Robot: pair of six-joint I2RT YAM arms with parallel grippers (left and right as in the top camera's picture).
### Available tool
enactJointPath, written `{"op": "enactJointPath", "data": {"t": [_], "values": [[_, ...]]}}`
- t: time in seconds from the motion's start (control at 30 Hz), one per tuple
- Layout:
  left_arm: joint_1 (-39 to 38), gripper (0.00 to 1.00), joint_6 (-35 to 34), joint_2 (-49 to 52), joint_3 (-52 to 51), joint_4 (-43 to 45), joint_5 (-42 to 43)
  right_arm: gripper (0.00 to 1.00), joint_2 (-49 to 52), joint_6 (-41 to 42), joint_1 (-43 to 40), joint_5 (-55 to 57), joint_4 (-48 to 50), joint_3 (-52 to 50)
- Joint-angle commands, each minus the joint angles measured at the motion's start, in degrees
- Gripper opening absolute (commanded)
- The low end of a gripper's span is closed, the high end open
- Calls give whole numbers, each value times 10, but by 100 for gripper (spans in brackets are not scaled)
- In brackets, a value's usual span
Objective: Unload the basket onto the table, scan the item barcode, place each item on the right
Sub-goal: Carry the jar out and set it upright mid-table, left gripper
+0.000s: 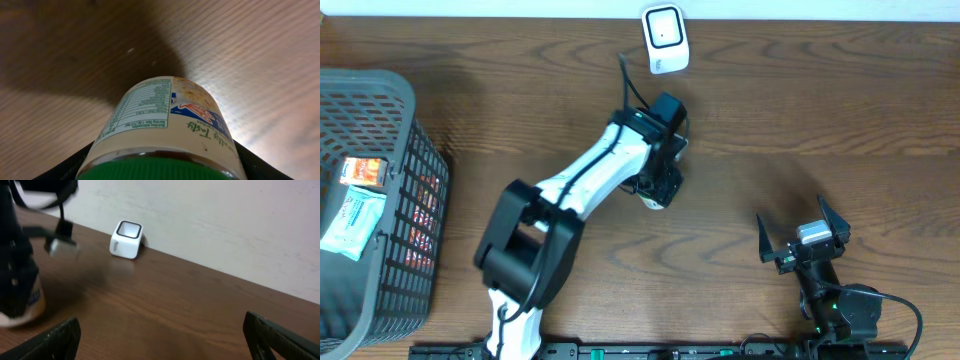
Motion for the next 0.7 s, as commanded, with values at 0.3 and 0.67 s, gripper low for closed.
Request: {"op": "enactJointPath", "data": {"t": [0.3,0.67], "values": [[-9,90,27,35,4,-7,-15,99,-3,9,-4,1,-2,-1],[-9,95,37,-81,7,-60,-40,99,-3,9,-4,1,-2,-1]]}}
